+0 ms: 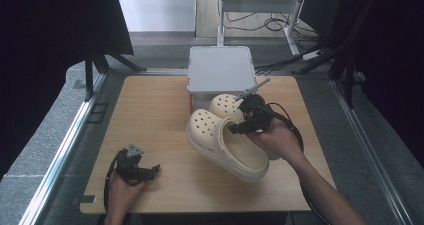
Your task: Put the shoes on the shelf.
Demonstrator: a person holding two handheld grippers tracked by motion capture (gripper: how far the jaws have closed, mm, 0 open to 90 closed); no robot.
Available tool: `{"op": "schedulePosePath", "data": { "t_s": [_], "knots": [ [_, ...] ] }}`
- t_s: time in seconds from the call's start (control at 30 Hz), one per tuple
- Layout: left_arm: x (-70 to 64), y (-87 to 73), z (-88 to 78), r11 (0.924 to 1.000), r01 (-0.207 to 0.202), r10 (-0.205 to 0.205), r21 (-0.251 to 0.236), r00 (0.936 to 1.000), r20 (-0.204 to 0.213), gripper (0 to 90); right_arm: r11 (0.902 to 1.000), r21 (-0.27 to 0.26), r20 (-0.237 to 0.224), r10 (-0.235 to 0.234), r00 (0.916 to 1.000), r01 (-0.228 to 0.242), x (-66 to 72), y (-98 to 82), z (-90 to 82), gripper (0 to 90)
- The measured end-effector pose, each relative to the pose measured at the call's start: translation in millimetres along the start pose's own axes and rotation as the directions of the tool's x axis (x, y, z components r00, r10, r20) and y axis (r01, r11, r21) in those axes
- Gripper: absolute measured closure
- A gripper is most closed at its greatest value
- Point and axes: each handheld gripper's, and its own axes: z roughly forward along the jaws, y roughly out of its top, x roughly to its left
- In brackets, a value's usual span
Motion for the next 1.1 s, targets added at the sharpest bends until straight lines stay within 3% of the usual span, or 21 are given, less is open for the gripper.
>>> {"op": "schedulePosePath", "data": {
  "t_s": [0.33, 0.53, 0.67, 0.73, 0.9, 1.1],
  "knots": [
    [0.2, 0.1, -0.2, 1.0, 0.0, 0.0, 0.001, 1.0, 0.002, 0.0, 0.9983, -0.041, 0.051, 0.043, 0.9978, -0.041, -9.7, 35.7, -16.1, 64.0],
    [0.2, 0.1, -0.2, 1.0, 0.0, 0.0, 0.002, 1.0, 0.002, 0.0, 0.9949, -0.055, 0.076, 0.089, 0.9932, -0.085, -18.6, 54.6, -14.4, 64.1],
    [0.3, 0.1, -0.2, 1.0, -0.001, 0.001, 0.002, 1.0, 0.002, 0.0, 0.9894, -0.063, 0.102, 0.137, 0.9853, -0.131, -27.3, 69.6, -9.8, 64.2],
    [0.3, 0.1, -0.2, 1.0, -0.001, 0.001, 0.002, 1.0, 0.001, 0.0, 0.9832, -0.069, 0.125, 0.177, 0.9763, -0.169, -33.3, 81.0, -4.9, 64.1],
    [0.1, 0.0, 0.0, 1.0, -0.001, 0.001, 0.0, 1.0, 0.0, 0.0, 0.9739, -0.081, 0.168, 0.223, 0.9602, -0.212, -43.6, 100.1, 3.7, 64.1],
    [-0.1, 0.0, 0.0, 1.0, 0.002, -0.002, 0.0, 1.0, 0.0, 0.0, 0.9524, -0.111, 0.194, 0.301, 0.9338, -0.284, -60.1, 120.3, 11.9, 64.1]
  ]
}}
